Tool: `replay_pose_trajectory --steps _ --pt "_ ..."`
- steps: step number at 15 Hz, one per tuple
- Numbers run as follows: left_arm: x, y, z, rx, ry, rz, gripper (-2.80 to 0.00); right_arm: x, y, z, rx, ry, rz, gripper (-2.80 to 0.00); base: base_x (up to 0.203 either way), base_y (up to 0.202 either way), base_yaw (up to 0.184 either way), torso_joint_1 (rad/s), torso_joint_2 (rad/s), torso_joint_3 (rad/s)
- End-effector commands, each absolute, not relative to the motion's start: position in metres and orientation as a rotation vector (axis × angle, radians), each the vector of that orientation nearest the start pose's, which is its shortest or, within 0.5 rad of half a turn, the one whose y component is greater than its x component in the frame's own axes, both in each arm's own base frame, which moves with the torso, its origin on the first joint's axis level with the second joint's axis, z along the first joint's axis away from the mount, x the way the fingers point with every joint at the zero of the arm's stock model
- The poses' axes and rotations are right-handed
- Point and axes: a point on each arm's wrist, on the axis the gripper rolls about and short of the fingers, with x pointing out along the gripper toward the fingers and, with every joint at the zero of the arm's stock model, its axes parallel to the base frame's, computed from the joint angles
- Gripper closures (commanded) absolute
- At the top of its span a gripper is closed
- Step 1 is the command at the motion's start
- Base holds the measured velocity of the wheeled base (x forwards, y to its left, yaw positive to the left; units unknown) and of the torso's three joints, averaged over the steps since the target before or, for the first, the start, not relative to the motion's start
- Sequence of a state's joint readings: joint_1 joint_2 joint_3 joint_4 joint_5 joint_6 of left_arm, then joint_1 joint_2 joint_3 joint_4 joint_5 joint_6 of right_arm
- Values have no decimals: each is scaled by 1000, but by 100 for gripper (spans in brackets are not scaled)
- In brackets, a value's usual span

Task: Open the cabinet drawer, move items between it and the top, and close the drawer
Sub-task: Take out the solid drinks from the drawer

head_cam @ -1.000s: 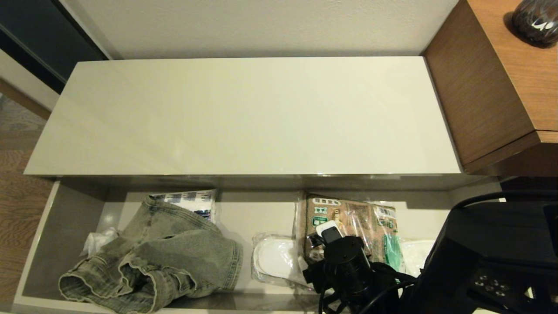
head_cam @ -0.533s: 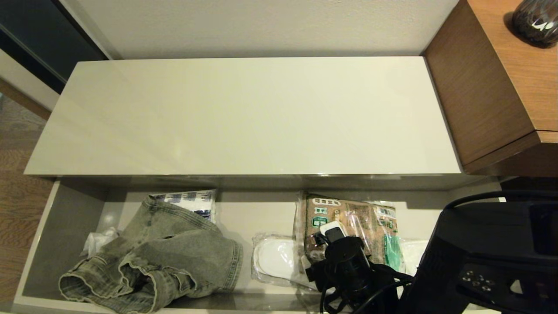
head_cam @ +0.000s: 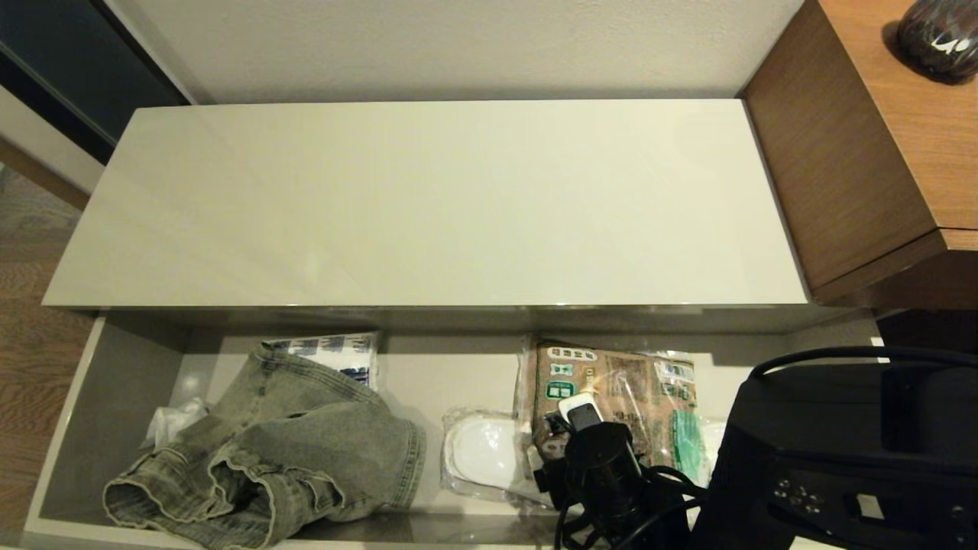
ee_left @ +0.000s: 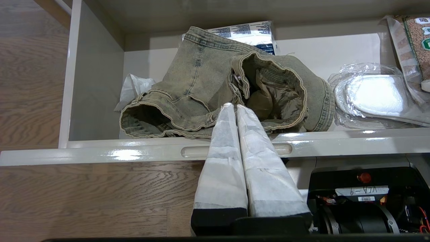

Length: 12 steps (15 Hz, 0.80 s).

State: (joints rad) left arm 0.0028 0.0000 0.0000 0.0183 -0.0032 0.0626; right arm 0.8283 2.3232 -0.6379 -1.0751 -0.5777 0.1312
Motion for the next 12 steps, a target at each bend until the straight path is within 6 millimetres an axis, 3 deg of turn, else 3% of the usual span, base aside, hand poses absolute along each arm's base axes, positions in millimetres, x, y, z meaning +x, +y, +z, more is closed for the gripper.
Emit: replay_pose_trajectory --steps 1,6,12 --pt "-23 0 74 63 20 -1 0 240 243 -22 -269 480 206 -280 0 0 0 0 0 0" --pt "-23 0 74 63 20 -1 0 240 244 -29 -292 487 180 -280 0 0 0 0 0 0" --pt "-23 0 74 63 20 -1 0 233 249 -25 -356 476 220 -280 0 0 0 0 0 0"
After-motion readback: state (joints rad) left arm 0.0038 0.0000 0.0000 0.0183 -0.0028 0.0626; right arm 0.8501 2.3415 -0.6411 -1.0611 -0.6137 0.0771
